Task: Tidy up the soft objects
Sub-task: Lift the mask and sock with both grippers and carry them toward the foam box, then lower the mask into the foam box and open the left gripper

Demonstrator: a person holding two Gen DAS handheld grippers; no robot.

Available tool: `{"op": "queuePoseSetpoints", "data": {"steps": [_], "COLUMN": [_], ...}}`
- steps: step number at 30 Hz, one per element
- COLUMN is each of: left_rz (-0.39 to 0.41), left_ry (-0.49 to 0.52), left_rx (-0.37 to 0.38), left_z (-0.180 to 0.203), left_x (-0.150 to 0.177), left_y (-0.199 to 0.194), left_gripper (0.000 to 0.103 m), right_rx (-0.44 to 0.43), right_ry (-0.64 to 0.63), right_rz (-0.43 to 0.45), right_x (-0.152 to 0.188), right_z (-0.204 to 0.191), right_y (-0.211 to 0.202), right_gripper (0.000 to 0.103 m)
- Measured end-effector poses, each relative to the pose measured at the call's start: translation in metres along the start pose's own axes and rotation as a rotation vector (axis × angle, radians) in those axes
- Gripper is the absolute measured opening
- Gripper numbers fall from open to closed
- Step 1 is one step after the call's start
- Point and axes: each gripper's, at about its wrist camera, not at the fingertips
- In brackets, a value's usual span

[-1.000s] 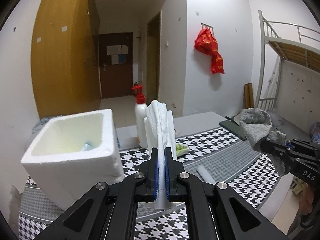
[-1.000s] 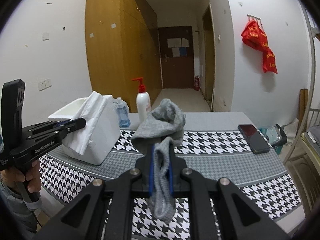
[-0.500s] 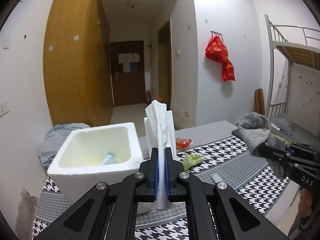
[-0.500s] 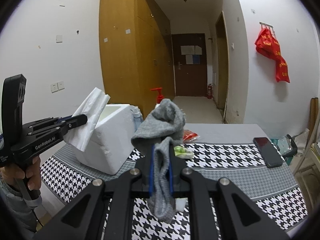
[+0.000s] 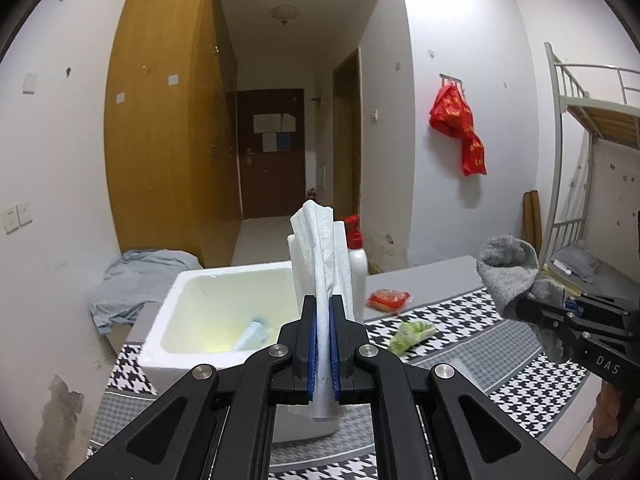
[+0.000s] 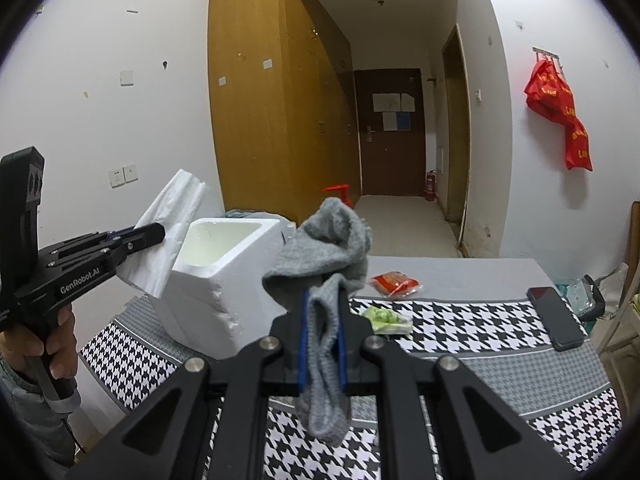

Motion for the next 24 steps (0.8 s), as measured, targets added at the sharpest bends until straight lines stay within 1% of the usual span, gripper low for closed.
{"op": "queuePoseSetpoints", "data": {"steps": [7, 10, 15, 21, 24], "left_rz": [0.011, 0.007, -0.005, -0.007, -0.043], "left_ry": [-0.02, -0.016, -0.027, -0.035, -0.047], "left_rx": [-0.049, -0.084, -0.097, -0.113, -0.117], "left_z": [-0.02, -0.025, -0.032, -0.044, -0.051], "left_x": [-0.004, -0.003, 0.0, 0.002, 0.003], "left_y": [0.001, 0.004, 0.006, 0.002, 0.009], "left_gripper": [0.006, 0.006, 0.006, 0.006, 0.006], "right_rx": [-0.022, -0.034, -0.064, -0.122, -0.137], "right_ry": [-0.003, -0.018, -0.05, -0.065, -0.065], "right_rz": [0.007, 0.002, -0.018, -0.035, -0.047], "right_x": [-0.013, -0.019, -0.021, -0.024, -0.023], "right_z": [-0.013, -0.023, -0.038, -0.055, -0.061], "right_y": [0.011, 0.018, 0.029, 0.042, 0.047], "right_gripper": [0.015, 0.015, 0.015, 0.015, 0.015]}}
Point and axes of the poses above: each gripper's, at about its wrist camera, not at the fingertips, and y roughly the way its jaws point, z to its right, x to its underside, and after that the axes turned 9 degrees about y, right-handed
